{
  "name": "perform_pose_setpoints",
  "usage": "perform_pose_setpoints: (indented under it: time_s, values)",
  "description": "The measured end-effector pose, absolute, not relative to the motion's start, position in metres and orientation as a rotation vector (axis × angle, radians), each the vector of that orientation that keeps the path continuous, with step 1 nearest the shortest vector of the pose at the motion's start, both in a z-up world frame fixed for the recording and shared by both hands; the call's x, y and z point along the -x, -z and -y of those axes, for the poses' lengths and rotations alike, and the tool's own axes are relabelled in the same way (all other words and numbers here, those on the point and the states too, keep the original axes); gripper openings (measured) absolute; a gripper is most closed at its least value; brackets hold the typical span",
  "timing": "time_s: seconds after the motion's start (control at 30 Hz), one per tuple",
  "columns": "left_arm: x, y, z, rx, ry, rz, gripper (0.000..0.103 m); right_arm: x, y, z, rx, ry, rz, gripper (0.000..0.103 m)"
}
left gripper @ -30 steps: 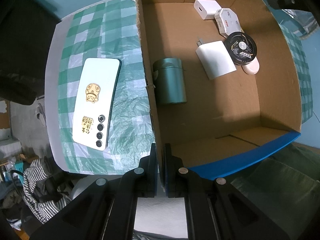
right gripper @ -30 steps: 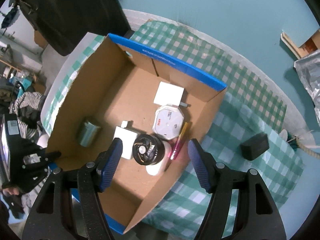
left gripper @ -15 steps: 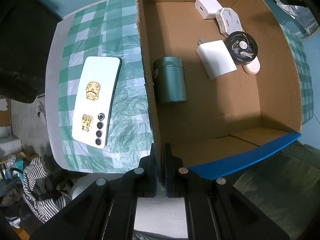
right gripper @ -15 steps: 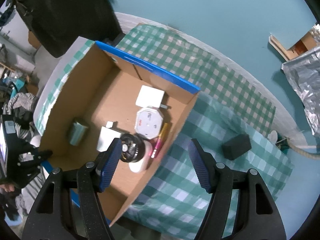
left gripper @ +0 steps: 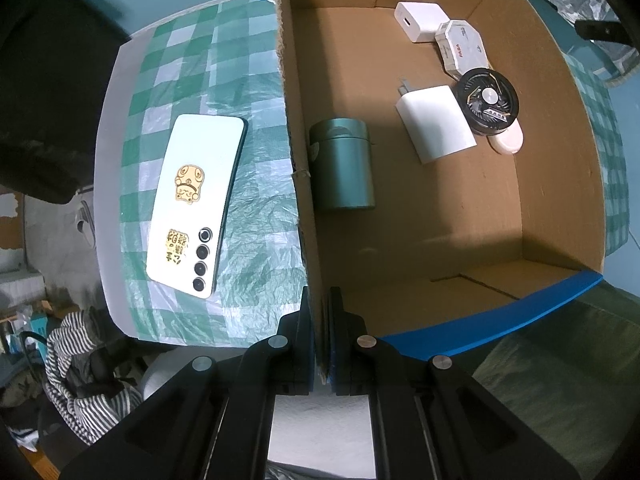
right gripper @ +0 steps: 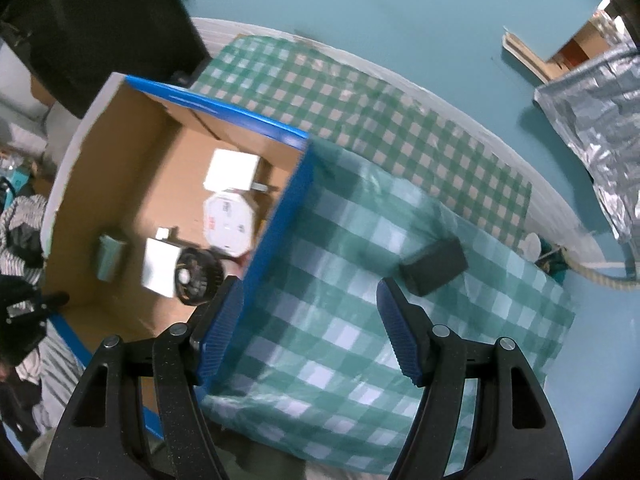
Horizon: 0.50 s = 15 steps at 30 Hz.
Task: Organize rigid objects
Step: 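Move the right gripper to the black charger and close on it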
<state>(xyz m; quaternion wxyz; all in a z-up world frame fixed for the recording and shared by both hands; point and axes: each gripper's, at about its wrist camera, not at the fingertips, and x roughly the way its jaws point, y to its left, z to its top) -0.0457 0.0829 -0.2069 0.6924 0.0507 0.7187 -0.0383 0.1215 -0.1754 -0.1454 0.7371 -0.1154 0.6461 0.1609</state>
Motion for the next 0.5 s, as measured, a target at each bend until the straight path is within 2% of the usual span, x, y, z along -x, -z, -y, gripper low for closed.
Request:
perform_pose_setpoints:
  time_s: [0.17,0.5]
  values:
    - [0.046,0.207,-0.082,-0.11,0.077,-1.61,0.005,-0.128,0.162,0.196,0.229,-0.311,-1.451,0.07]
    - [0.05,0.206,-0.082,-0.111,0.069,-1.616,0.005,-0.165,0.204,0.258,-0.004,-0.135,-1.554,0.07]
